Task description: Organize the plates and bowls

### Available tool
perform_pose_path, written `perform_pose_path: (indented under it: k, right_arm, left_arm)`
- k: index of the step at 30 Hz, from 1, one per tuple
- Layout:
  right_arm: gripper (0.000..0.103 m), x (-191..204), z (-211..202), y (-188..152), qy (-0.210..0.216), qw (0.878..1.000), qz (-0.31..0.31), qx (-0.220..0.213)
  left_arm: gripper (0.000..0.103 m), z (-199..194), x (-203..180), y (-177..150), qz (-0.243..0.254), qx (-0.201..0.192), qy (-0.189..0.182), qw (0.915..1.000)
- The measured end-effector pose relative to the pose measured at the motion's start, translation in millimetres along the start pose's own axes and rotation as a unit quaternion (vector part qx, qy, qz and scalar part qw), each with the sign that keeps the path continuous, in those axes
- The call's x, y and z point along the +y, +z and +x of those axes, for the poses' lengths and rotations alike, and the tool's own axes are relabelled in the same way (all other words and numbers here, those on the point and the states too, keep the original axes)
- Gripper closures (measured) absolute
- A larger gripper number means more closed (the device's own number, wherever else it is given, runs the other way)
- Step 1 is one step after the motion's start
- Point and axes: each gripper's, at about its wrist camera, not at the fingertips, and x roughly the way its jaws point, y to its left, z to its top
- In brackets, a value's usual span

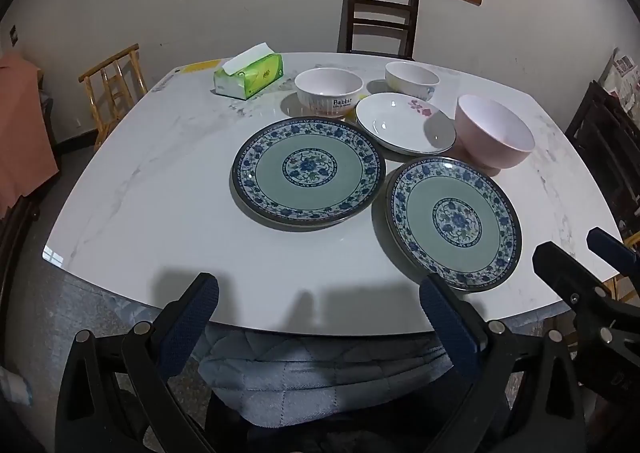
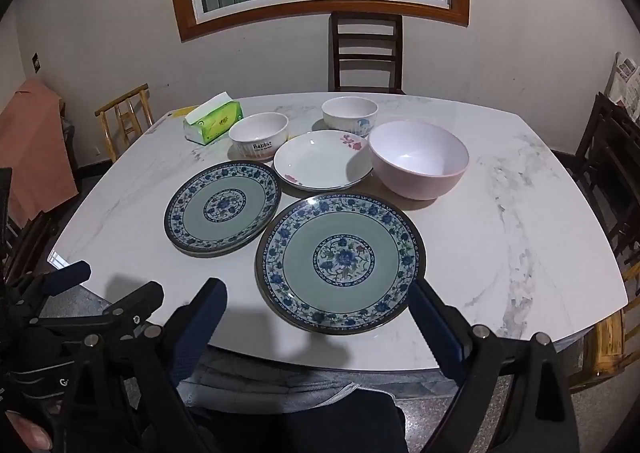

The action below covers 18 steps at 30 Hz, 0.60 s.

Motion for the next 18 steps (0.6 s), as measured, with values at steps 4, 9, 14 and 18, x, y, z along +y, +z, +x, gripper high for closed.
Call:
perform_pose_path:
  k: [4,9,14,18]
  right_arm:
    - [0.008,-1.3,1.9,-0.1,0.001,1.0,0.003,0.006]
    - [0.008,-1.4,2.4,-0.3,0.002,1.0,0.003,0.007]
    - [0.008,-2.0,2.5,0.4,0.002,1.0,0.003,0.009]
    - [0.008,-0.9,2.5,0.3,0.001,1.0,0.001,0.009]
  left_arm:
    - [0.003,3.3,1.1,-0.6,-0.001,0.003,-0.001,1.0]
    - [0.003,4.5,2.8,-1.6,-0.004,0.006,0.001,1.0]
    - [0.003,5.4,3.0,-2.8,-0.005,0.007,0.0,1.0]
    - [0.003,5.6,3.4,-2.4,-0.005,0.009,0.0,0.9999]
